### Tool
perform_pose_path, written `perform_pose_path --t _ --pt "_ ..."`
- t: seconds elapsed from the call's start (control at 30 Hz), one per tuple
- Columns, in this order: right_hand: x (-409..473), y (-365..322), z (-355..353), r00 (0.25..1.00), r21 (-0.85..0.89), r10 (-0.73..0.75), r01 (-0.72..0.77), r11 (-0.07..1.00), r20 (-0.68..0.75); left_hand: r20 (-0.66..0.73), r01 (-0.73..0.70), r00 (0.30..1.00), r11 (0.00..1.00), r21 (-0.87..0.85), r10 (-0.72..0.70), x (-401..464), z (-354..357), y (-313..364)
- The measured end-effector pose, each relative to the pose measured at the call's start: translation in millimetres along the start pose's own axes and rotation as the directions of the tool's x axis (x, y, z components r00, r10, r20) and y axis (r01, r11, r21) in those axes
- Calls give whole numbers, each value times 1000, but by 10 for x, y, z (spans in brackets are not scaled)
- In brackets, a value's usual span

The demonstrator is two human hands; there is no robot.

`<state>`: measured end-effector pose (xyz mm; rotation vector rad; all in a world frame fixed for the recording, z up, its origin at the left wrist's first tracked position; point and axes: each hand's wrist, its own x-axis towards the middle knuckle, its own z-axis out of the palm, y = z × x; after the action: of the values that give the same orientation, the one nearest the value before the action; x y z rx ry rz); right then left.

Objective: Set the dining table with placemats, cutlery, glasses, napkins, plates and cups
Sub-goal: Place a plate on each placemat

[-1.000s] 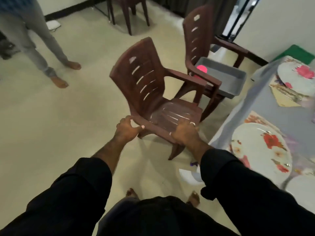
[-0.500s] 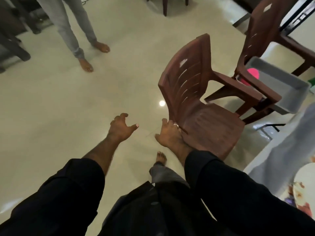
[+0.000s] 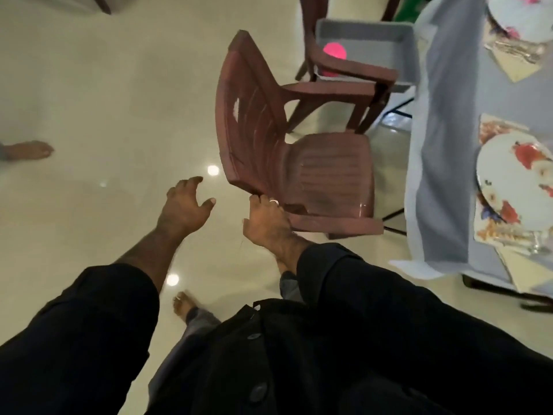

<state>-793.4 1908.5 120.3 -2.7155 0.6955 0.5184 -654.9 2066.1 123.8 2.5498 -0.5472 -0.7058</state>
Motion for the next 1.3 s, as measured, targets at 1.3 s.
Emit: perform_pose_path --t 1.3 --pt "5518 -1870 -2309 926 253 353 -313 915 -131 126 -263 962 950 169 244 5828 -3519 -212"
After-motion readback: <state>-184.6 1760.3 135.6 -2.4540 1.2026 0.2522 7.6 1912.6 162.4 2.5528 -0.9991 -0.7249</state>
